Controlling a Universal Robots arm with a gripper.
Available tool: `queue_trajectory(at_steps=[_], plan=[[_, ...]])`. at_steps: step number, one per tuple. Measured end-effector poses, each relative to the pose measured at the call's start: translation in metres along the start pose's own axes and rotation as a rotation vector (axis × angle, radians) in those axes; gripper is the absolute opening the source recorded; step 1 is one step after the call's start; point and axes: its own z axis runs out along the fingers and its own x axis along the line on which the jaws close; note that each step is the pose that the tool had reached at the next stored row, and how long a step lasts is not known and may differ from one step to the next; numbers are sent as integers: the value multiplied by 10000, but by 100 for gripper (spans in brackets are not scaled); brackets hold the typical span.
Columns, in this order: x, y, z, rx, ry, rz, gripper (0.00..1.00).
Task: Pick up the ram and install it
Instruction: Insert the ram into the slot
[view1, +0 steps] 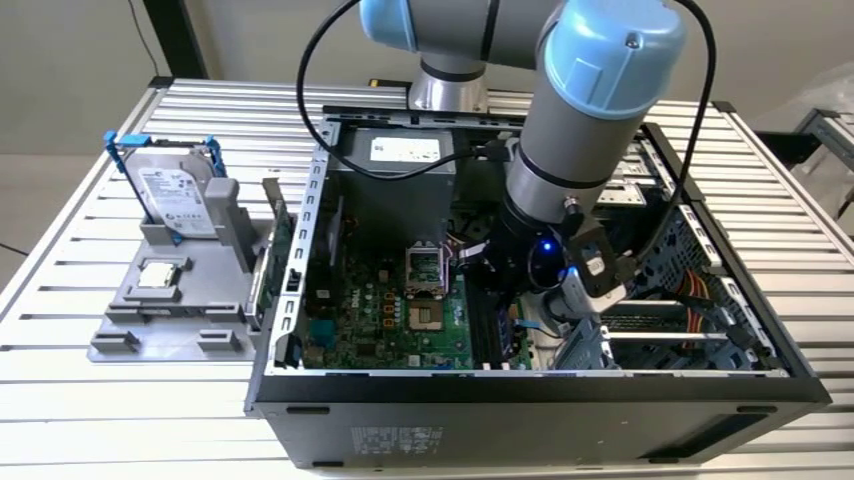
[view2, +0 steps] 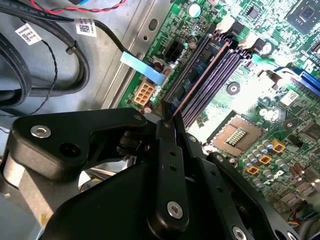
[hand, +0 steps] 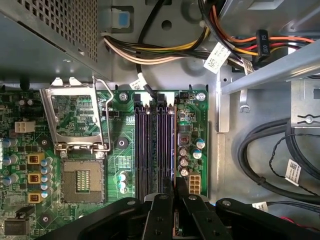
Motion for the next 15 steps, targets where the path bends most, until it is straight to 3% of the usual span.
queue_trajectory(at_steps=[15], plan=[[12,-19,0,2,1,-4,0]])
